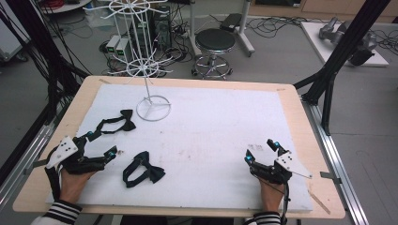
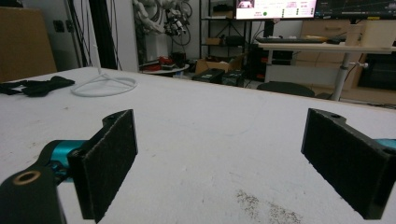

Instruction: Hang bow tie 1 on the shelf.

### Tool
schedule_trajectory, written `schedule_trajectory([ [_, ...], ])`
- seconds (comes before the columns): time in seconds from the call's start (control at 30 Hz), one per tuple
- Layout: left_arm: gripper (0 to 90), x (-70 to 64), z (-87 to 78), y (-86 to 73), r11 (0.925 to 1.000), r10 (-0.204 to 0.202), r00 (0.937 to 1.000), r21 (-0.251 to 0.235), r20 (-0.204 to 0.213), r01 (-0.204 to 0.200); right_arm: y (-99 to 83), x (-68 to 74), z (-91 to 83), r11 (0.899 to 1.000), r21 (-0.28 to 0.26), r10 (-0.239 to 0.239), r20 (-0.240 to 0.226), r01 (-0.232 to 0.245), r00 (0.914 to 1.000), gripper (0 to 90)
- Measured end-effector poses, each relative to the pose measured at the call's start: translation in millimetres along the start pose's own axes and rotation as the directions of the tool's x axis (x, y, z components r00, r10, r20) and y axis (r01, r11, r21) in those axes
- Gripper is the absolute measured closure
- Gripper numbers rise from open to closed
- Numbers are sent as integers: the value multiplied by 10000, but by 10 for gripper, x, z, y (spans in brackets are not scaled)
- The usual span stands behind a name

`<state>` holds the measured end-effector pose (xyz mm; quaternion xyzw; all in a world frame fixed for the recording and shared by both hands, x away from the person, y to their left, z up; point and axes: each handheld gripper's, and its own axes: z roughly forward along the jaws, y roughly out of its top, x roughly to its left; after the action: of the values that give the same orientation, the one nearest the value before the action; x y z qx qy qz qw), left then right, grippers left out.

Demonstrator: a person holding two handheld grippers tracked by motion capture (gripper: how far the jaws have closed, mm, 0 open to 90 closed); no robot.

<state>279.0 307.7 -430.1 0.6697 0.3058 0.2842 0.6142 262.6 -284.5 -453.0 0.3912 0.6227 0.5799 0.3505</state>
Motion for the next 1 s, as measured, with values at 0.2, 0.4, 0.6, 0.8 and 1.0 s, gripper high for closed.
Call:
schedule_trajectory([
  [0.2, 112, -8, 53, 212, 9979, 492, 9968, 391, 636, -517, -1, 4, -4, 10000, -21, -70, 33, 70, 10000, 100],
  [0.4, 112, -2, 108, 377, 9931, 735, 9873, 806, 1411, -855, -2, 6, -6, 10000, -48, -22, 30, 22, 10000, 99],
  [0.6, 111, -9, 180, 529, 9799, 1190, 9664, 1302, 2276, -1513, -2, 7, -7, 10000, -55, -26, 34, 26, 10000, 100],
  [0.8, 112, -87, 308, 682, 9502, 1709, 9310, 1958, 3226, -2423, -3, 9, -10, 10000, -64, -27, 27, 28, 10000, 100],
  [1.0, 113, -109, 371, 722, 9241, 1875, 9111, 2484, 3671, -2903, -4, 5, -13, 9999, -110, -13, 41, 13, 10000, 100],
])
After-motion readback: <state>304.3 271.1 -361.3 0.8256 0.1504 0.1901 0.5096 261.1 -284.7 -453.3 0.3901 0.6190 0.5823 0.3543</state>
